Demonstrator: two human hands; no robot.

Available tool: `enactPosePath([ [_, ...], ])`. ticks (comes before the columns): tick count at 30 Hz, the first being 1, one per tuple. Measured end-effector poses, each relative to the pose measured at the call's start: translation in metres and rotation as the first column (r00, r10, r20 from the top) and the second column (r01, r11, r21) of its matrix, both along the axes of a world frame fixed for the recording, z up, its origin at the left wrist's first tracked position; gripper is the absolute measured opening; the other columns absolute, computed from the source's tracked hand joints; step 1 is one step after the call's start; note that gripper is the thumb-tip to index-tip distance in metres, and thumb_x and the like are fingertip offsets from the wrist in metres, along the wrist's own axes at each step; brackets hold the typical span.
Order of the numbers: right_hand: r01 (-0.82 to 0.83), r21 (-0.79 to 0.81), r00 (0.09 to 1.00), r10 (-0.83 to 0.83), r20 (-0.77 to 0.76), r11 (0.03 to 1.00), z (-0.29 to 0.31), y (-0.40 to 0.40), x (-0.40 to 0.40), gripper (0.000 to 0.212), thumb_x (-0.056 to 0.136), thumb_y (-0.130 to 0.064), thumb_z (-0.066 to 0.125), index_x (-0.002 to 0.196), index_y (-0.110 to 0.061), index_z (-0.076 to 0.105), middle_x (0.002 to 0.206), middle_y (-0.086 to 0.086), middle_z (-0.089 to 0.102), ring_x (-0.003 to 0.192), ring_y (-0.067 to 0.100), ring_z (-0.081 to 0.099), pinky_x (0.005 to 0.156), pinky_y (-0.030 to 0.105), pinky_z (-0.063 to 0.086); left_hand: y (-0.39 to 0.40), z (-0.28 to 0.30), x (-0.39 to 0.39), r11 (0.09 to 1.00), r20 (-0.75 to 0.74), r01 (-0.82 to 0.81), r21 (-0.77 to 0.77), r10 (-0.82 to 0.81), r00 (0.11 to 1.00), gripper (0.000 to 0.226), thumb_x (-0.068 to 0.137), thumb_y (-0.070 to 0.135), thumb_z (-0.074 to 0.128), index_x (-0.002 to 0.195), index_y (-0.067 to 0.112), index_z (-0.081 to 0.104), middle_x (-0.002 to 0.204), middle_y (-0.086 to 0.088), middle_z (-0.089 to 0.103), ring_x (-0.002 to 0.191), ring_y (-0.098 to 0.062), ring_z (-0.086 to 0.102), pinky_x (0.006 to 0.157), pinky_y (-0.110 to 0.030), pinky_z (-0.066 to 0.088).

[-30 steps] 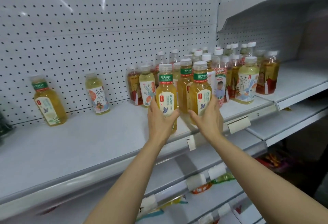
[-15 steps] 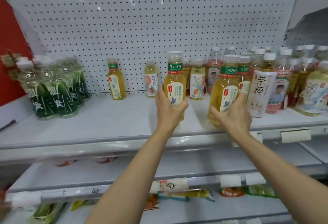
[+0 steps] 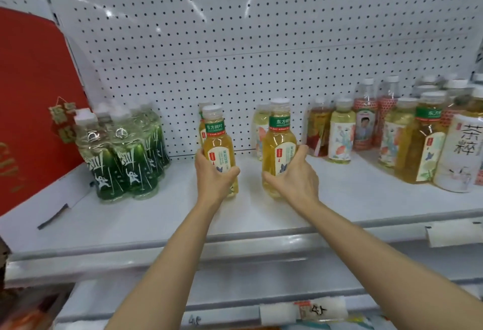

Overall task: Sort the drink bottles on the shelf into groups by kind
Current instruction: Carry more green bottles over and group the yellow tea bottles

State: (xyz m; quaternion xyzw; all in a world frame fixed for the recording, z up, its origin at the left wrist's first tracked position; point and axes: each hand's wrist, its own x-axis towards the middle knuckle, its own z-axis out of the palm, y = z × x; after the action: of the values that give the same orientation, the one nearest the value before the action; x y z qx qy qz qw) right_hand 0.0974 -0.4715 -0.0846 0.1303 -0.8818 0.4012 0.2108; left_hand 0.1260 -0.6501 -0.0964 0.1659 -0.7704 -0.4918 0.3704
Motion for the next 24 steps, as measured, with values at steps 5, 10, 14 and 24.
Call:
enactPosePath([
  [5,-0.007,-0.041,0.999,0.009,0.036,0.999,0.002,-0.061,-0.01,0.077,0.07,-0.046,0.079,0.118,-0.015,0.027,0.105,0.005,0.064,0.087,0.026,0.065,0.064,0.029,0.045,-0.054,-0.003,-0.007,1.0,0.035,-0.014,-0.016,0.015,0.999,0.082,0.073,0.009,0.082,0.138,0.013,0.032,0.123,-0.008,0.051,0.105,-0.023,0.059,0.074,-0.028,0.048],
  [10,0.017,-0.061,0.998,-0.013,0.068,0.998,-0.001,-0.099,-0.02,0.086,0.07,-0.045,0.08,0.127,-0.013,0.024,0.11,0.006,0.063,0.092,0.027,0.065,0.068,0.033,0.051,-0.09,-0.007,-0.023,1.0,0.084,-0.016,0.005,0.015,0.996,0.073,0.075,0.01,0.081,0.131,0.013,0.034,0.115,-0.008,0.058,0.096,-0.021,0.061,0.059,-0.021,0.044],
  [14,0.025,-0.104,0.994,-0.013,0.111,0.994,-0.003,-0.121,-0.025,0.087,0.07,-0.043,0.081,0.127,-0.014,0.023,0.109,0.005,0.064,0.091,0.027,0.066,0.074,0.039,0.056,-0.109,-0.004,-0.043,1.0,0.146,-0.008,0.017,0.006,0.989,0.071,0.079,0.012,0.08,0.129,0.016,0.029,0.111,-0.006,0.059,0.094,-0.025,0.065,0.072,-0.037,0.057],
  [24,-0.044,-0.111,0.988,0.06,0.143,0.993,-0.01,-0.145,-0.032,0.08,0.071,-0.038,0.083,0.122,-0.019,0.024,0.114,0.003,0.06,0.098,0.024,0.065,0.076,0.037,0.055,-0.151,0.003,-0.093,0.996,0.218,-0.084,-0.031,0.088,0.972,0.077,0.074,0.012,0.083,0.136,0.014,0.037,0.13,-0.012,0.05,0.118,-0.033,0.056,0.095,-0.054,0.053],
])
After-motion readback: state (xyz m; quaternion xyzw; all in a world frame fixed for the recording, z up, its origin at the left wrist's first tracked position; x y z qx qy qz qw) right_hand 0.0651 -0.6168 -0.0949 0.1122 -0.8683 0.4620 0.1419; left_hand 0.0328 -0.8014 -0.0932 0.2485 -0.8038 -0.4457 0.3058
